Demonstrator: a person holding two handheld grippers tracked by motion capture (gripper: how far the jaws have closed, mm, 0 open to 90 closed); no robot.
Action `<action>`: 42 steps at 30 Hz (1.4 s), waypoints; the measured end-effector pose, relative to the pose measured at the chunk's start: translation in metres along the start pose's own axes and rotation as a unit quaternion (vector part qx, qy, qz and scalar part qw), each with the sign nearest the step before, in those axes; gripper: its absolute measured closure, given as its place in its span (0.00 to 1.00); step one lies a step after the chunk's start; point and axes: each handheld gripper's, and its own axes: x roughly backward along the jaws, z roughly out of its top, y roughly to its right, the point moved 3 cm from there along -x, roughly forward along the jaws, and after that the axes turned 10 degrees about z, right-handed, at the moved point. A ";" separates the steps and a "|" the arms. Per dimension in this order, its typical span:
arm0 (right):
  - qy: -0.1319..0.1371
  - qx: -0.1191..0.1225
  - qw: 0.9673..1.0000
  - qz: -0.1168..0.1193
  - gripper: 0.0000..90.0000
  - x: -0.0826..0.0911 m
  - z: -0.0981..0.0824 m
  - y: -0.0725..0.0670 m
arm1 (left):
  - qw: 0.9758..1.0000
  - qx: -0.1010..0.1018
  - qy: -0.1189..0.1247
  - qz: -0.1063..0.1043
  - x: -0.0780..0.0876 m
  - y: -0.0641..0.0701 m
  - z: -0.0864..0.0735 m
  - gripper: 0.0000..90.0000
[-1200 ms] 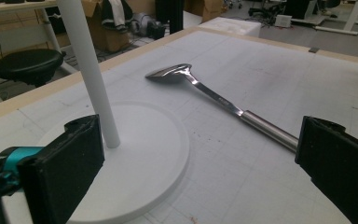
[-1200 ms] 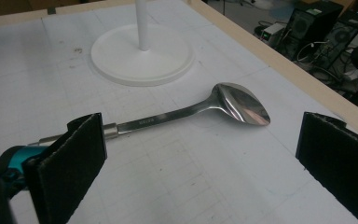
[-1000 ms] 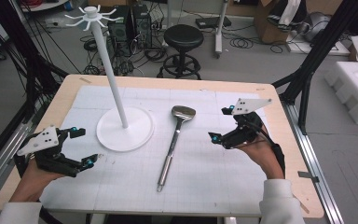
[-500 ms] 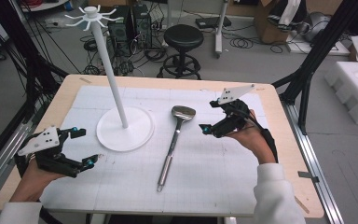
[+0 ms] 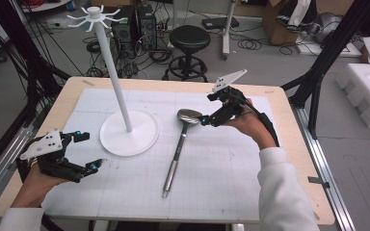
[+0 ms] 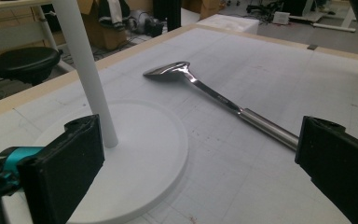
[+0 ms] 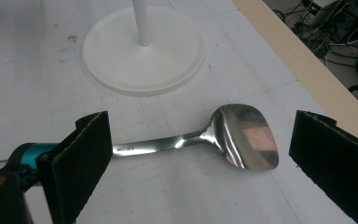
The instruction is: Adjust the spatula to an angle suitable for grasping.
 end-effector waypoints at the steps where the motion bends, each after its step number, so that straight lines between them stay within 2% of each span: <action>1: -0.002 0.000 1.000 0.002 0.05 -0.002 0.002 0.003 | 1.000 0.000 0.000 0.000 -0.001 0.000 0.000 0.02; 5: -0.006 -0.005 1.000 0.009 0.07 -0.012 0.011 0.015 | 1.000 0.002 -0.002 0.000 -0.001 -0.001 -0.001 0.02; 8: -0.001 -0.007 1.000 0.021 0.17 -0.018 0.017 0.024 | 1.000 0.002 -0.001 0.001 -0.002 -0.002 -0.001 0.02; 14: 0.002 -0.027 1.000 0.015 0.19 -0.034 0.023 0.038 | 1.000 0.002 -0.003 0.004 -0.002 -0.002 -0.001 0.02; 17: -0.003 -0.036 0.999 0.017 0.27 -0.041 0.025 0.042 | 1.000 0.002 -0.003 0.003 -0.002 -0.002 -0.001 0.02; 19: 0.000 -0.040 0.999 0.021 0.29 -0.043 0.025 0.044 | 1.000 0.002 -0.003 0.003 -0.002 -0.002 -0.001 0.02; 20: 0.000 -0.046 0.999 0.019 0.35 -0.048 0.025 0.047 | 1.000 0.002 -0.004 0.002 -0.003 -0.002 -0.001 0.02; 21: 0.000 -0.046 0.999 0.019 0.35 -0.048 0.025 0.047 | 1.000 0.002 -0.004 0.002 -0.003 -0.002 -0.001 0.02; 22: -0.003 -0.049 0.999 0.012 0.45 -0.052 0.023 0.051 | 1.000 0.000 -0.005 0.002 -0.003 -0.003 -0.001 0.02; 23: -0.003 -0.049 0.999 0.012 0.45 -0.052 0.023 0.051 | 1.000 0.000 -0.005 0.002 -0.003 -0.003 -0.001 0.02; 24: -0.006 -0.055 0.998 0.004 0.54 -0.056 0.021 0.055 | 1.000 0.002 -0.005 0.003 -0.002 -0.002 -0.001 0.02; 26: -0.006 -0.059 0.998 0.002 0.62 -0.059 0.020 0.058 | 1.000 0.004 -0.004 0.005 -0.003 -0.003 -0.001 0.02; 27: -0.005 -0.068 0.998 0.000 0.68 -0.061 0.020 0.059 | 1.000 0.003 -0.005 0.004 -0.003 -0.003 -0.001 0.02; 30: -0.007 -0.068 0.998 -0.010 0.85 -0.067 0.020 0.063 | 1.000 0.002 -0.007 0.005 -0.003 -0.003 -0.001 0.02; 32: -0.011 -0.068 0.997 -0.016 0.91 -0.071 0.020 0.063 | 1.000 0.002 -0.007 0.006 -0.003 -0.003 -0.001 0.02; 33: -0.011 -0.068 0.997 -0.016 0.91 -0.071 0.020 0.063 | 1.000 0.002 -0.007 0.006 -0.003 -0.003 -0.001 0.02; 35: -0.009 -0.075 0.997 -0.011 0.99 -0.078 0.020 0.066 | 1.000 0.001 -0.007 0.005 -0.004 -0.003 -0.001 0.02; 39: -0.014 -0.082 0.997 -0.012 0.99 -0.086 0.018 0.069 | 1.000 0.001 -0.007 0.005 -0.003 -0.003 -0.001 0.02; 42: -0.030 -0.088 0.996 -0.017 0.99 -0.100 0.013 0.073 | 1.000 0.001 -0.007 0.005 -0.003 -0.003 -0.001 0.02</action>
